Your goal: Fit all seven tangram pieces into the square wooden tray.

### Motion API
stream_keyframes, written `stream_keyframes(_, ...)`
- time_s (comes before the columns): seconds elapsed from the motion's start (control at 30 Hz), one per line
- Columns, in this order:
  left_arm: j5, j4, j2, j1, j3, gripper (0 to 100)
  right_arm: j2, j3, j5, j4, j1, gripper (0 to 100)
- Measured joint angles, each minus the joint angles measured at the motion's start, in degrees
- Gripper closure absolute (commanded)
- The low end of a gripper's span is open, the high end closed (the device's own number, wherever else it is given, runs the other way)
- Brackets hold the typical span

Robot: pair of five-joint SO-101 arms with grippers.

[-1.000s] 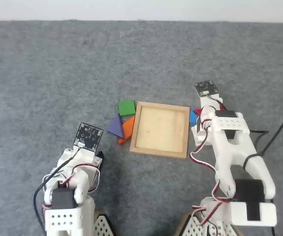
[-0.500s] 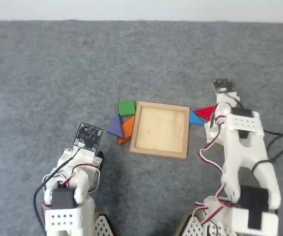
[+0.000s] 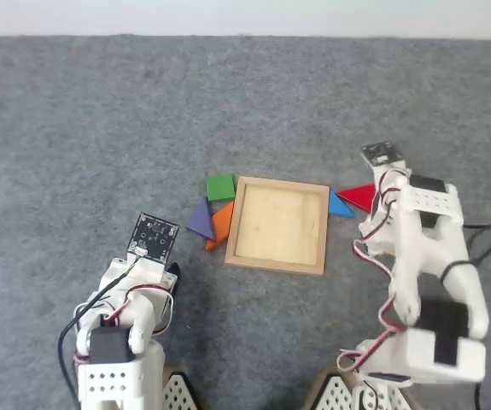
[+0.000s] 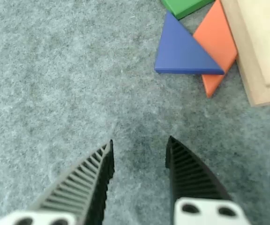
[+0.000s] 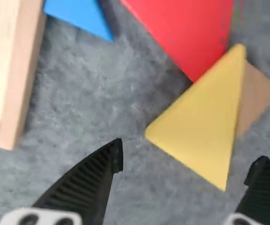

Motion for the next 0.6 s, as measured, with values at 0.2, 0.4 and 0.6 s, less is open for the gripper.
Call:
stream_keyframes(0.2,0.0,0.0,0.0,0.0,0.0,83,6.86,-1.14,3.16,-2.81,0.0,60.4)
stream_keyframes(0.4,0.0,0.0,0.0,0.0,0.0,83,6.95,-1.49,3.16,-2.81,0.53,60.4)
stream_keyframes(0.6,0.0,0.0,0.0,0.0,0.0,83,7.56,-2.37,3.16,-2.81,0.53,60.4)
